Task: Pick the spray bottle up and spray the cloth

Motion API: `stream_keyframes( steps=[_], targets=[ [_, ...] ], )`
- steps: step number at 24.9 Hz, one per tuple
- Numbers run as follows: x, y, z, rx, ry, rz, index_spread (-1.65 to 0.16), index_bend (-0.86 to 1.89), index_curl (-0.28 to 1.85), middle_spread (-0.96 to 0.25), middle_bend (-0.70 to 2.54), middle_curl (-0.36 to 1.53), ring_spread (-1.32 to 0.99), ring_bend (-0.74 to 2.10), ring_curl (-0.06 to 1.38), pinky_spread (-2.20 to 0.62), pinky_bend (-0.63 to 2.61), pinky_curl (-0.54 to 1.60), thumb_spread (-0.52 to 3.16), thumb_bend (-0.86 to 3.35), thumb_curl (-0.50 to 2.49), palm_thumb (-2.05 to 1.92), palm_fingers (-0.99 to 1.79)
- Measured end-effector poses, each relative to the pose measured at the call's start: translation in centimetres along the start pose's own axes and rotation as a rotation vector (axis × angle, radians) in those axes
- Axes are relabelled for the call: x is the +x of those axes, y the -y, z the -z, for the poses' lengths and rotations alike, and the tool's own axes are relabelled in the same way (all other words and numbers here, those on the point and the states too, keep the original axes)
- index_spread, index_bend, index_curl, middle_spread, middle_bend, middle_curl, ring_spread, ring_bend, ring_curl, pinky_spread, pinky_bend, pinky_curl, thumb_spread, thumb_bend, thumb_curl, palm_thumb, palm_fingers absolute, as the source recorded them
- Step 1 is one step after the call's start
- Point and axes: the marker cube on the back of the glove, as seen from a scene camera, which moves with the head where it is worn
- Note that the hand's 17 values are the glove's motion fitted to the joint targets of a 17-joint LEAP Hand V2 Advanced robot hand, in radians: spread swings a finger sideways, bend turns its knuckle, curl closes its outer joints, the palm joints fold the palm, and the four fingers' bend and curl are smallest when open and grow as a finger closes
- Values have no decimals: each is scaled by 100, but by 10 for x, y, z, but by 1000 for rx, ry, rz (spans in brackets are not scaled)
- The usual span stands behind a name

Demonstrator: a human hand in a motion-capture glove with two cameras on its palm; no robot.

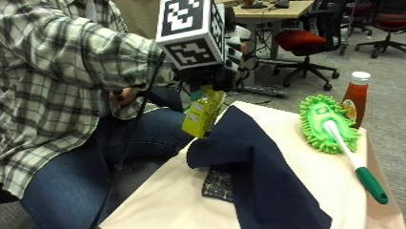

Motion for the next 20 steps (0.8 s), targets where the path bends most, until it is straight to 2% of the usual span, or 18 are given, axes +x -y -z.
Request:
stream_keyframes(
  steps=[10, 14, 20],
  targets=[
    [-50, -4, -33, 21, 634, 112, -29, 17, 60, -17, 49, 52, -20, 55, 47, -10, 38, 41, 17, -2, 82, 109, 122],
    [-63, 8, -50, 47, 747, 156, -29, 17, 60, -16, 49, 52, -20, 54, 47, -9, 37, 41, 18, -3, 82, 110, 120],
    [-58, 47, -67, 125, 784, 166, -29, 16, 60, -15, 49, 52, -18, 53, 47, -7, 35, 41, 20, -2, 82, 111, 116]
  ],
)
